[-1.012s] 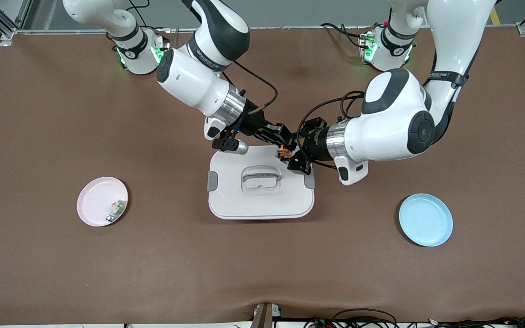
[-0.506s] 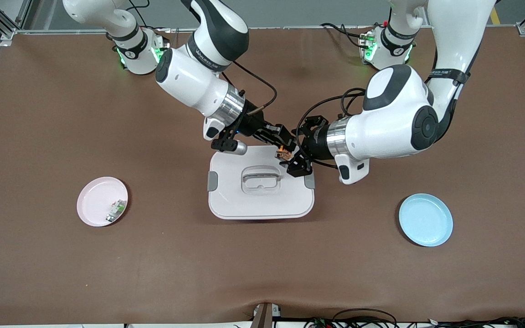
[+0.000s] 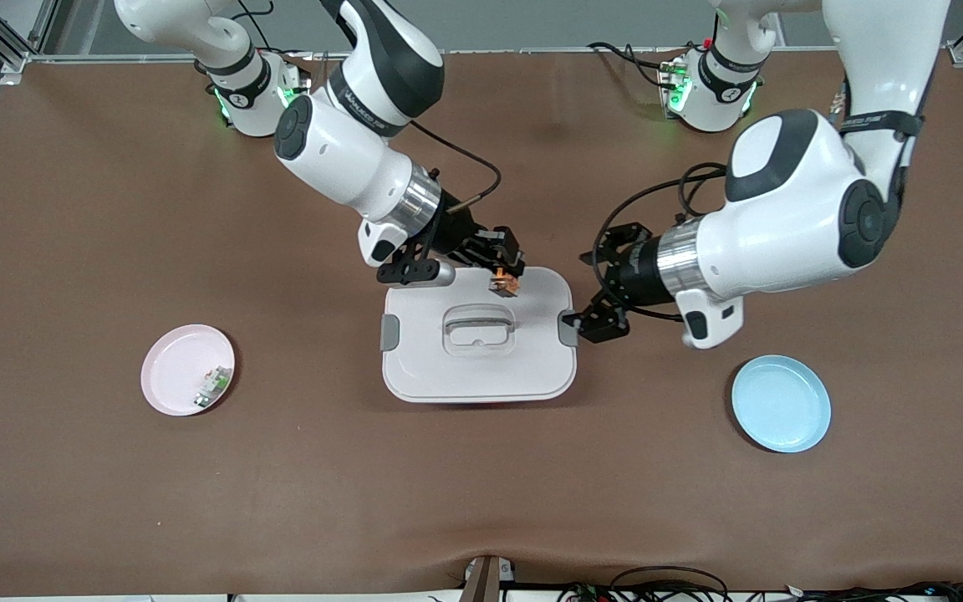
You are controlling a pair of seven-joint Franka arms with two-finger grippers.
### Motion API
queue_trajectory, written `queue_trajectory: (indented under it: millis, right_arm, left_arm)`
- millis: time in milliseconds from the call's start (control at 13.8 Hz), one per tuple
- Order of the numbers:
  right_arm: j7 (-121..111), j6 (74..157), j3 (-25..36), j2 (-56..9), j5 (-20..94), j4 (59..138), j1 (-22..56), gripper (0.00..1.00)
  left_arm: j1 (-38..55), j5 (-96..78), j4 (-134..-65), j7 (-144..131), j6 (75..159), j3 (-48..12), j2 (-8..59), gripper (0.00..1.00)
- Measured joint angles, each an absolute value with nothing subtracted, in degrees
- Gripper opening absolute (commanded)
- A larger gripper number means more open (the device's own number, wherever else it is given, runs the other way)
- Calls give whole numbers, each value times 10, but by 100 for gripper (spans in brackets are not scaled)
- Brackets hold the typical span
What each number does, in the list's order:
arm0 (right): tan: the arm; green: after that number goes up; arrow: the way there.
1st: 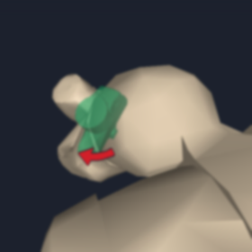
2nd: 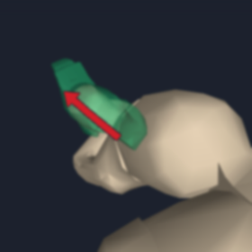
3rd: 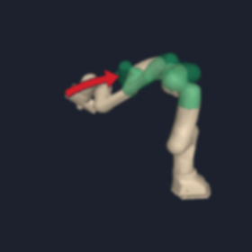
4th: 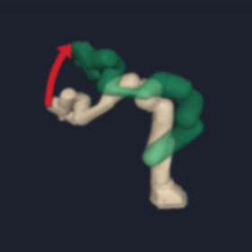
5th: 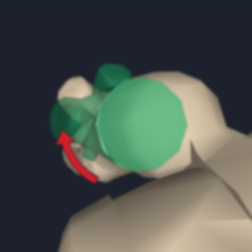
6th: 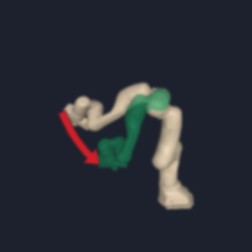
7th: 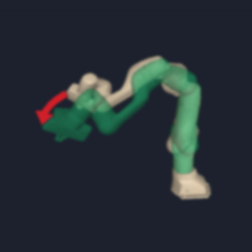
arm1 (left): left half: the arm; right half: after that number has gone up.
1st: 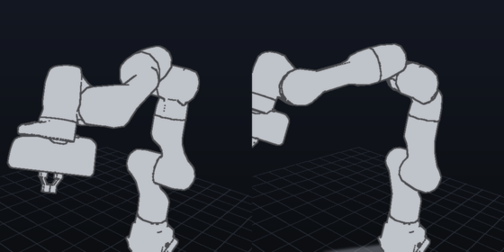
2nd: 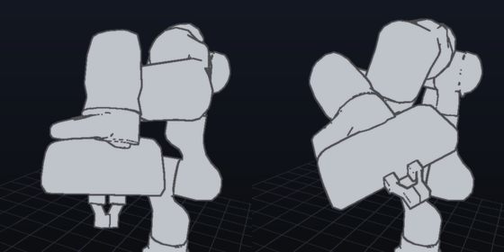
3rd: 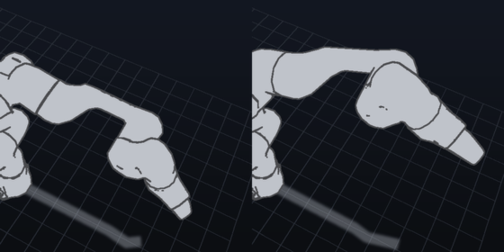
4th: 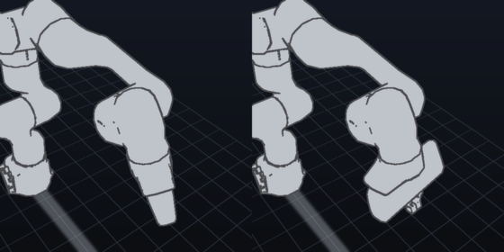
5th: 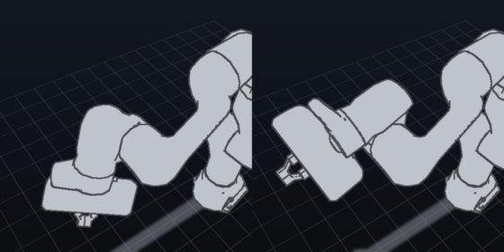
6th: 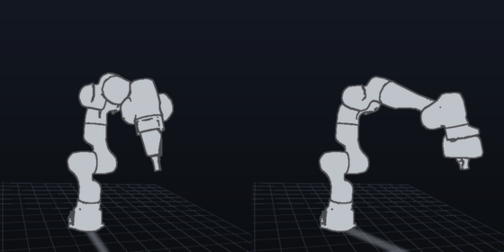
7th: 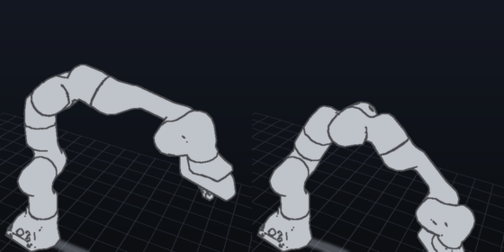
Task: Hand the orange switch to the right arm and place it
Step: 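Carry the switch with the right gripper while the left gripper withdraws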
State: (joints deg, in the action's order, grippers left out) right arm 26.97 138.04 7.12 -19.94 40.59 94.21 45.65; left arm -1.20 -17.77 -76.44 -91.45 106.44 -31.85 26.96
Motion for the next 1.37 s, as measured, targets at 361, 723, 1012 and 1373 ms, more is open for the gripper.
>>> queue_trajectory:
  millis: [361,723,1012,1373]
  right_arm:
    - [180,1229,73,-155,265,942,397,0]
    - [79,1118,73,-125,70,942,368,0]
    - [-54,1101,74,-116,-14,952,354,0]
    - [-262,1097,76,-76,-40,996,275,0]
  left_arm:
    - [-43,-107,-764,-757,1022,-317,234,100]
    - [-102,-7,-764,-579,924,-316,207,100]
    - [-144,22,-764,-456,889,-315,169,100]
    - [-203,22,-764,-279,878,-314,134,100]
